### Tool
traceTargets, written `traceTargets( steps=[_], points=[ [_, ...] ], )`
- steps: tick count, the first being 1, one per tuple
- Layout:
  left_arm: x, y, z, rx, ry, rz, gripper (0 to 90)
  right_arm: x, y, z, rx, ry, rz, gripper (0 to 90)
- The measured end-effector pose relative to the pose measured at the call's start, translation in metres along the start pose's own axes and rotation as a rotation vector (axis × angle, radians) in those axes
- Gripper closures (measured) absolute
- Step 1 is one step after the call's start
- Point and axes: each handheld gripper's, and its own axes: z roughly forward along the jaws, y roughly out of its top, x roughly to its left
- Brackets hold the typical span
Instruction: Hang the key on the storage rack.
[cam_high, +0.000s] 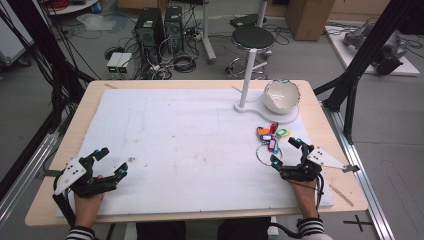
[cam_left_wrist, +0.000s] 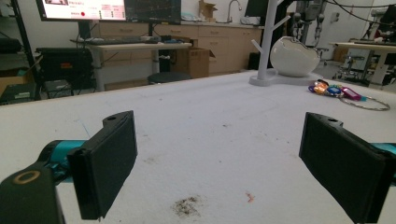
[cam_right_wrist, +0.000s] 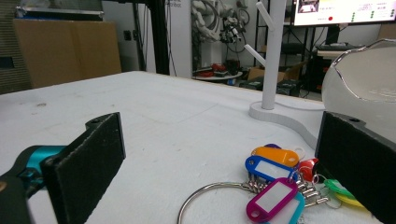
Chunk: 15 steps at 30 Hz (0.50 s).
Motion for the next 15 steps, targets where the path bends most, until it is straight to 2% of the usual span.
traceTargets(
  steps=[1, 8, 15],
  points=[
    [0.0000, 0.0000, 0.0003, 0.002, 0.001, -0.003, 11.8, -0.0011, 0.0000, 0.0005, -0.012, 0.000, -0.009, 1.1],
    [-0.0013, -0.0004, -0.0010, -0.009, -0.003, 0.013, 11.8, 0.0007, -0.0002, 0.0000, -0.009, 0.001, -0.017, 1.1],
    [-0.0012, -0.0005, -0.0011, -0.010, -0.003, 0.011, 11.8, 0.0008, -0.0001, 0.0000, -0.005, -0.001, -0.021, 1.2]
  ],
)
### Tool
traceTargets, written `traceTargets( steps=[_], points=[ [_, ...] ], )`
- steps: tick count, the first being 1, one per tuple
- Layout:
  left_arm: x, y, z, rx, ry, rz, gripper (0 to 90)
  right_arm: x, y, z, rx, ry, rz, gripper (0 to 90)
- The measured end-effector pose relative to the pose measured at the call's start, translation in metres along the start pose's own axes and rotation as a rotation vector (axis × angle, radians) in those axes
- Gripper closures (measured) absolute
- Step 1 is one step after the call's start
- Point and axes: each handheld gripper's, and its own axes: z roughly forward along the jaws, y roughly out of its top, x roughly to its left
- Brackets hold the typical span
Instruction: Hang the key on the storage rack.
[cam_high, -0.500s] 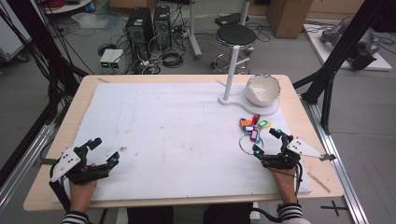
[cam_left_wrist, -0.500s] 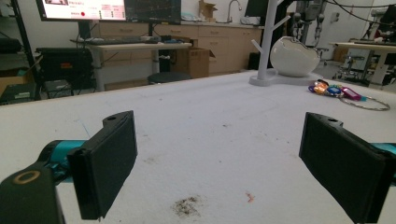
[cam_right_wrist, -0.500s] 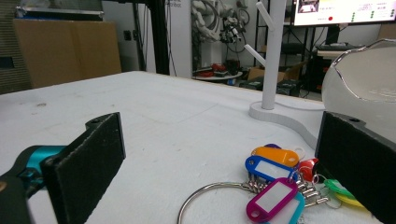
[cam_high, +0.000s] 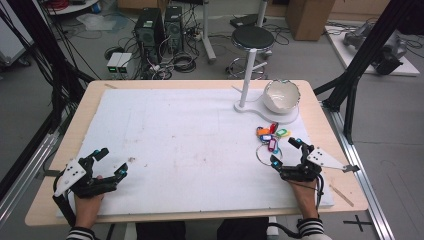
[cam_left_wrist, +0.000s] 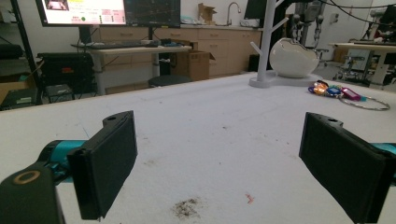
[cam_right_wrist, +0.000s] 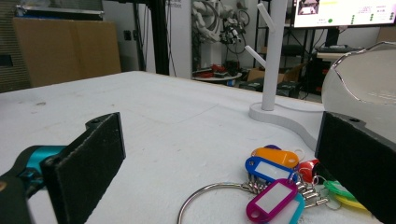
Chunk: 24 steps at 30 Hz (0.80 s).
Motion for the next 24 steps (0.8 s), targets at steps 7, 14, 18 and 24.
traceTargets(
  steps=[7, 14, 18, 24],
  points=[
    [0.000, 0.000, 0.000, 0.001, 0.000, 0.000, 11.8, 0.002, 0.000, 0.000, 0.005, -0.001, -0.020, 1.1],
    [0.000, 0.000, 0.001, 0.010, 0.001, -0.001, 11.8, -0.001, 0.007, -0.005, -0.001, -0.022, -0.012, 1.1],
    [0.000, 0.000, 0.001, 0.010, 0.002, -0.001, 11.8, -0.003, 0.020, -0.009, 0.024, -0.035, 0.003, 1.2],
    [0.000, 0.001, 0.002, 0.017, 0.001, -0.002, 11.8, -0.006, 0.039, -0.004, 0.076, -0.016, 0.013, 1.2]
  ],
)
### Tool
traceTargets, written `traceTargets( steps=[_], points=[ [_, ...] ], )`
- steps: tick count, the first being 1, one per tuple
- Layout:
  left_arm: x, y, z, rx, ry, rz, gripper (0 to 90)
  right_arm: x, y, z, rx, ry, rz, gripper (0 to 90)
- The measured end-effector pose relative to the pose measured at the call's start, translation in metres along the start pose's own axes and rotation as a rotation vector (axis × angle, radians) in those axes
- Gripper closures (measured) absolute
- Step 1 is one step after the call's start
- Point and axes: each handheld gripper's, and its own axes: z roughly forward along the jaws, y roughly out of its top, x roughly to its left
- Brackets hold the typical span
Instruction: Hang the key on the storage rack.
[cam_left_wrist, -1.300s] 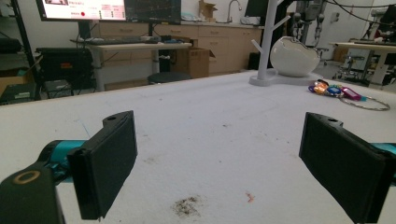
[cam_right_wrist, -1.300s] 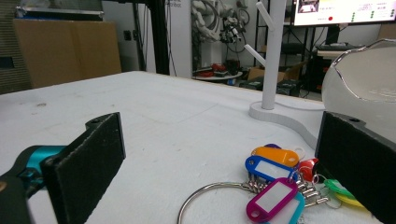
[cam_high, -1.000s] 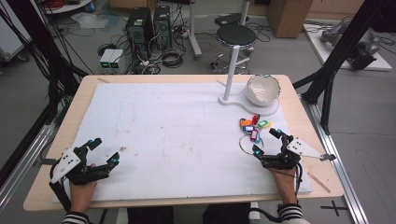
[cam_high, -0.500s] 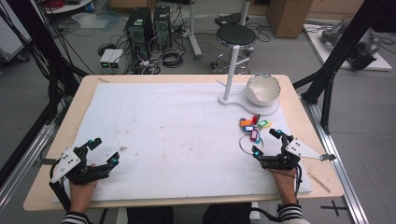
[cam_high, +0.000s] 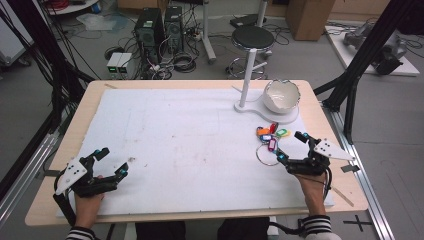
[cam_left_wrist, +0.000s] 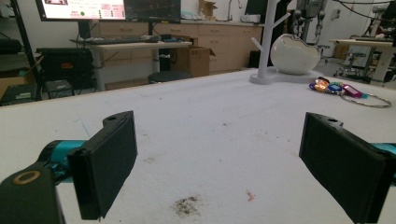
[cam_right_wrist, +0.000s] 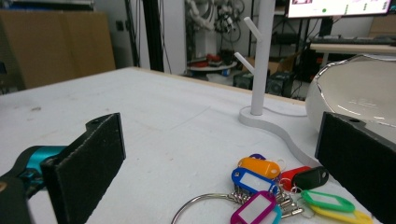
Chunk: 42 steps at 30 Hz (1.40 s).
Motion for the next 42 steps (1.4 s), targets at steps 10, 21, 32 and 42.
traceTargets(
  steps=[10, 21, 32, 42],
  points=[
    [0.000, 0.000, 0.000, -0.002, 0.001, 0.007, 11.8, -0.010, 0.048, 0.013, 0.186, 0.071, -0.035, 1.2],
    [0.000, 0.000, 0.000, -0.002, 0.000, 0.004, 11.8, -0.011, 0.076, 0.036, 0.452, 0.159, -0.093, 2.4],
    [0.000, 0.000, 0.000, -0.001, 0.000, 0.006, 11.8, -0.009, 0.073, 0.061, 0.677, 0.209, -0.151, 4.7],
    [-0.001, 0.000, 0.000, 0.000, 0.001, 0.005, 11.8, 0.000, 0.058, 0.079, 0.869, 0.246, -0.206, 5.1]
  ],
)
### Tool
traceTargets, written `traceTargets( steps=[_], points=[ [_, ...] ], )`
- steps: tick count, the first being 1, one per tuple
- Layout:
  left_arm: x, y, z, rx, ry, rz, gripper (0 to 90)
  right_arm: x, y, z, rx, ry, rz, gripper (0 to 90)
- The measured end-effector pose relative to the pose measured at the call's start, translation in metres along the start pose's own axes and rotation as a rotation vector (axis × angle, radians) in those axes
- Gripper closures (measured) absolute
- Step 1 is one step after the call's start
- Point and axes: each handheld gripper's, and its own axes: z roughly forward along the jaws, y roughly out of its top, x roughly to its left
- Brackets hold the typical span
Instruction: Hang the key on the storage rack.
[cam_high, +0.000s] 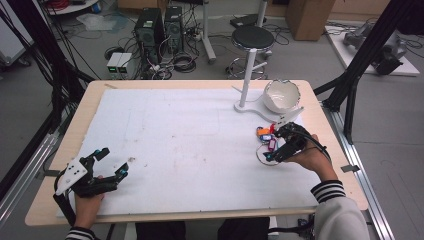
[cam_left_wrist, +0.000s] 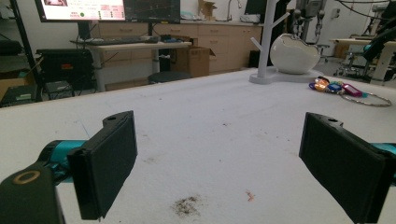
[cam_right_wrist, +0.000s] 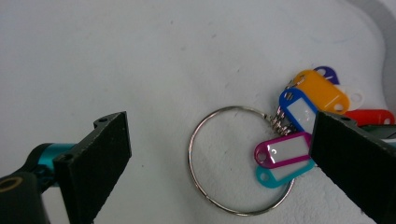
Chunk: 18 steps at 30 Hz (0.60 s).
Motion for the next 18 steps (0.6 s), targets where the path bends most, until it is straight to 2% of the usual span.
traceTargets(
  steps=[2, 3, 6, 10, 13, 18],
  points=[
    [0.000, 0.000, 0.000, 0.000, 0.001, 0.002, 11.8, 0.001, 0.003, 0.006, 0.061, -0.012, -0.016, 5.4],
    [0.000, 0.000, 0.000, 0.000, 0.001, 0.001, 11.8, 0.001, 0.003, 0.006, 0.061, -0.012, -0.016, 5.4],
    [0.000, 0.000, 0.000, 0.000, 0.000, -0.001, 11.8, 0.002, 0.007, 0.012, 0.112, -0.007, -0.022, 6.1],
    [0.000, 0.000, 0.000, 0.000, 0.000, 0.001, 11.8, 0.003, 0.010, 0.016, 0.141, 0.005, -0.032, 7.2],
    [0.000, 0.000, 0.000, -0.001, -0.001, -0.001, 11.8, 0.004, 0.012, 0.023, 0.192, 0.012, -0.049, 7.4],
    [0.000, 0.000, 0.000, -0.002, -0.001, 0.002, 11.7, 0.005, 0.013, 0.030, 0.238, 0.026, -0.060, 7.7]
  ],
)
